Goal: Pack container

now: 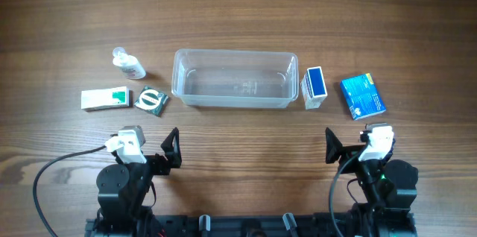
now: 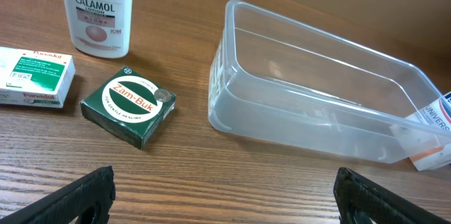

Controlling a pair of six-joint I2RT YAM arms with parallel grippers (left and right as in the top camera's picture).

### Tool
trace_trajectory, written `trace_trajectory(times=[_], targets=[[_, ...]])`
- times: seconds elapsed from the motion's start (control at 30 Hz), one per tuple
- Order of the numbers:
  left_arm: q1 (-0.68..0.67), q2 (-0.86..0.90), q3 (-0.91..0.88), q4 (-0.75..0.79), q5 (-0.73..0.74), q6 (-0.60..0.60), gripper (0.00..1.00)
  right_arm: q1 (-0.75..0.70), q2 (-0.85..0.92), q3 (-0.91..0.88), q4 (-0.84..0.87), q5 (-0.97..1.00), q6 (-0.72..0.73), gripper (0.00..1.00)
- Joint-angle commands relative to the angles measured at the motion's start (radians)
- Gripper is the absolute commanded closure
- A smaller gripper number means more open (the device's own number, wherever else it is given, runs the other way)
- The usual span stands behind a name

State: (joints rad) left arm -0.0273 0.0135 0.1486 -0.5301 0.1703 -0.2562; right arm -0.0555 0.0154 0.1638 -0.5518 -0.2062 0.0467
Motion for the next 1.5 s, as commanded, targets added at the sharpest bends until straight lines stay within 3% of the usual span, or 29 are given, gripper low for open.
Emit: trace_trajectory(times=[0.0, 0.07, 0.2, 0.43, 0.53, 0.73, 0.87, 1.03, 1.3, 1.47], targets=[[-0.004, -0.011, -0.002, 0.003, 0.004, 0.013, 0.0, 0.002, -0.011, -0.003, 0.011, -0.043, 0.255, 0.0], [-0.004, -0.011, -0.002, 0.003, 0.004, 0.013, 0.0, 0.002, -0.011, -0.002, 0.035, -0.089, 0.401, 0.0], [-0.004, -0.011, -0.002, 0.003, 0.004, 0.013, 0.0, 0.002, -0.008, 0.019, 0.183, -0.327, 0.406, 0.0], [-0.004, -0.011, -0.002, 0.003, 0.004, 0.013, 0.0, 0.002, 0.129, 0.302, 0.182, -0.287, 0.326, 0.0], [-0.004, -0.011, -0.002, 0.003, 0.004, 0.013, 0.0, 0.002, 0.27, 0.471, 0.112, -0.231, 0.277, 0.0], [-0.004, -0.011, -0.002, 0.003, 0.004, 0.013, 0.0, 0.002, 0.691, 0.903, -0.212, -0.155, 0.12, 0.0], [-0.004, -0.011, -0.002, 0.003, 0.004, 0.013, 0.0, 0.002, 0.938, 1.144, -0.376, -0.216, 0.084, 0.0], [-0.004, -0.011, -0.002, 0.003, 0.004, 0.013, 0.0, 0.002, 1.109, 1.211, -0.391, -0.268, 0.075, 0.01], [-0.004, -0.011, -0.002, 0.003, 0.004, 0.013, 0.0, 0.039, 1.366, 1.21, -0.509, -0.061, 0.113, 0.01], [-0.004, -0.011, -0.002, 0.003, 0.004, 0.013, 0.0, 0.124, 1.465, 1.21, -0.516, 0.052, 0.114, 0.06]])
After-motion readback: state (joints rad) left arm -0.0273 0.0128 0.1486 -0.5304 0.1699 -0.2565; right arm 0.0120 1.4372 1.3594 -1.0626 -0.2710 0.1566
